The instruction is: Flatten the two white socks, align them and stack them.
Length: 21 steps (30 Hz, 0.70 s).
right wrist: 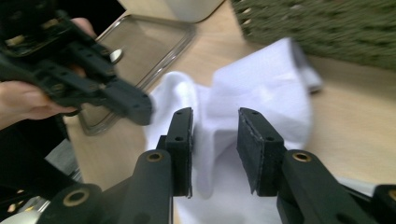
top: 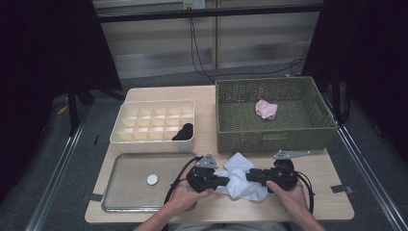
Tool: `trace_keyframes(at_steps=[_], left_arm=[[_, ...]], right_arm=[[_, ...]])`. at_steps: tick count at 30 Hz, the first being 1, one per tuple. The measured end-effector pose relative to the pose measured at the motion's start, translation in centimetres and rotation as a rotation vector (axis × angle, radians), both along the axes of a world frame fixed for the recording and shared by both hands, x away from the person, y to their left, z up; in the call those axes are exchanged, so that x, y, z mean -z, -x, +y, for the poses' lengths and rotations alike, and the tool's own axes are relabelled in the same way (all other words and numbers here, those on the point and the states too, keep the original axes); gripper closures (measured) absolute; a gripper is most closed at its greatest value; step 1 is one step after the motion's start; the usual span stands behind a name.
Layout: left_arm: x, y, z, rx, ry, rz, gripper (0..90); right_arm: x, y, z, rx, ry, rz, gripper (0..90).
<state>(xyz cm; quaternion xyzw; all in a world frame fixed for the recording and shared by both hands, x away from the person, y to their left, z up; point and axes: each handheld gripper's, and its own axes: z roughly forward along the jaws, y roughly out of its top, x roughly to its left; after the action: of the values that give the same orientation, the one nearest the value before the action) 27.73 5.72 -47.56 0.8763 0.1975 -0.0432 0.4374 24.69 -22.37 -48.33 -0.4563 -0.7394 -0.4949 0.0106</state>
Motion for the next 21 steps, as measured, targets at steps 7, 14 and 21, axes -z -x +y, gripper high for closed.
trace_keyframes(at_steps=[7, 14, 21], left_arm=[[-0.9, 0.9, 0.9, 0.027, 0.012, -0.021, 90.0], [-0.7, 0.4, 1.3, 0.012, 0.022, -0.012, 90.0], [0.5, -1.5, -0.2, -0.033, 0.023, 0.038, 72.6]], right_arm=[[-0.1, -2.1, -1.0, 0.065, 0.034, 0.000, 62.8], [1.1, -4.9, -0.6, 0.093, 0.093, 0.020, 57.8], [1.7, -6.1, -0.5, 0.094, 0.096, 0.028, 55.5]])
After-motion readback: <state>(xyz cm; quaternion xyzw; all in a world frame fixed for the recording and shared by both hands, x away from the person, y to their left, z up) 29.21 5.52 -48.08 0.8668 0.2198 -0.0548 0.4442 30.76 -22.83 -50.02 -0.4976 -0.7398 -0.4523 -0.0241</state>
